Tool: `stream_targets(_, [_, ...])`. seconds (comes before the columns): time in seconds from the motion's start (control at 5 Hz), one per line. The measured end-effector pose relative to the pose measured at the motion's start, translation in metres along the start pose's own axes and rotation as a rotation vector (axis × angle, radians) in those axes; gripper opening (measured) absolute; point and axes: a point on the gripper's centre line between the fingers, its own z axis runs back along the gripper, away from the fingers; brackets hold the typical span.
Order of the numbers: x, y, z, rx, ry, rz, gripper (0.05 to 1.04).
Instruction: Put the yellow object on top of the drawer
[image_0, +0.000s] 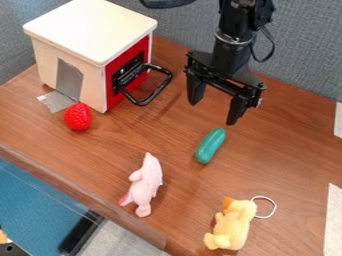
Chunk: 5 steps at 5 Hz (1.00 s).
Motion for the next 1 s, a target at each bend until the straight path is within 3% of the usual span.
stream_targets(0.2, [-0.006,-0.001,-0.011,-0.001,0.037,0.006,0.999])
stream_targets(0.4, [-0.030,-0.032,-0.001,-0.025,0.053,-0.063,0.999])
stream_targets(0.8, [-0.060,-0.089,0.031,-0.022,-0.025,-0.206,0.999])
stream_targets(1.0, [-0.068,-0.100,0.019,-0.025,-0.013,-0.227,0.999])
